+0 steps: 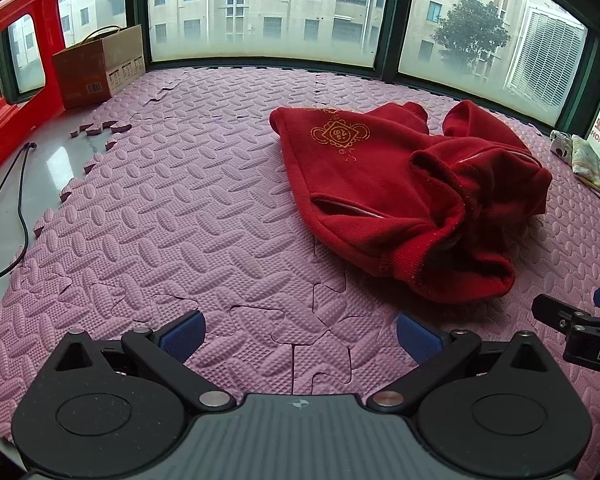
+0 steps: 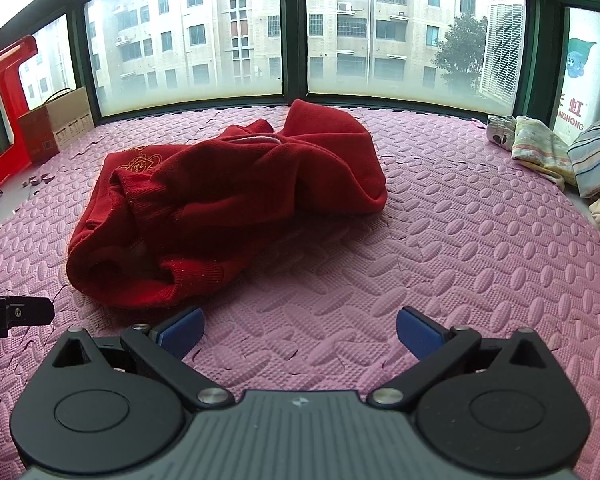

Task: Fold clothes
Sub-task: 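Move both tools toward the crumpled red fleece garment on the mat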

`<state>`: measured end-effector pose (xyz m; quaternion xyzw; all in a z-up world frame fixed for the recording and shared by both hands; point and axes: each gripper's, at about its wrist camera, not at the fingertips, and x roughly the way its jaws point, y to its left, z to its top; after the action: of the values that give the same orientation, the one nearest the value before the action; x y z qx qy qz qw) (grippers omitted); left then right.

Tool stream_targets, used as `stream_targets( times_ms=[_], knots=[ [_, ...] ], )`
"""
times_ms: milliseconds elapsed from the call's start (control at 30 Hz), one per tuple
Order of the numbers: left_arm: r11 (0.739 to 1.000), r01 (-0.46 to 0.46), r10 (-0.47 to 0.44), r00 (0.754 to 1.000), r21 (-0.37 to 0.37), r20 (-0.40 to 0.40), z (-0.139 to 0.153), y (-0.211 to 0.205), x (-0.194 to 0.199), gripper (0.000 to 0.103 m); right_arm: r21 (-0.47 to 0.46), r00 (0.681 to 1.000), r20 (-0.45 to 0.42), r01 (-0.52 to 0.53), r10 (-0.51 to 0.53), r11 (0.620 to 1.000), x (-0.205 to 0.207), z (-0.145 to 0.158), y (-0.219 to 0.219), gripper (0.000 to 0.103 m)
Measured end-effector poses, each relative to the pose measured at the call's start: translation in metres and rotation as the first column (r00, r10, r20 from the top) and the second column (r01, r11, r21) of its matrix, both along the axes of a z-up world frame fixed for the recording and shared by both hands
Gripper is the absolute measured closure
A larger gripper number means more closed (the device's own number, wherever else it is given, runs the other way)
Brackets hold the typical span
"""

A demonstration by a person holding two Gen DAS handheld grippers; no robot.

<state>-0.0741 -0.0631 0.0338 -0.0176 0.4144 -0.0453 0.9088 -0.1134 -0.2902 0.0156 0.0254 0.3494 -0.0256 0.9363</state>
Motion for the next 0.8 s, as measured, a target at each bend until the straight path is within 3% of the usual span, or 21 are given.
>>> stream_targets(
  times_ms=[800],
  knots=[
    [1.0,0.026,-0.026,1.0,-0.007,-0.007,0.0003,-0.0058,0.0007,0.0,0.011,1.0,-0.008,-0.012,0.012,1.0,0.0021,0.0003,0.0018,0.0]
  ],
)
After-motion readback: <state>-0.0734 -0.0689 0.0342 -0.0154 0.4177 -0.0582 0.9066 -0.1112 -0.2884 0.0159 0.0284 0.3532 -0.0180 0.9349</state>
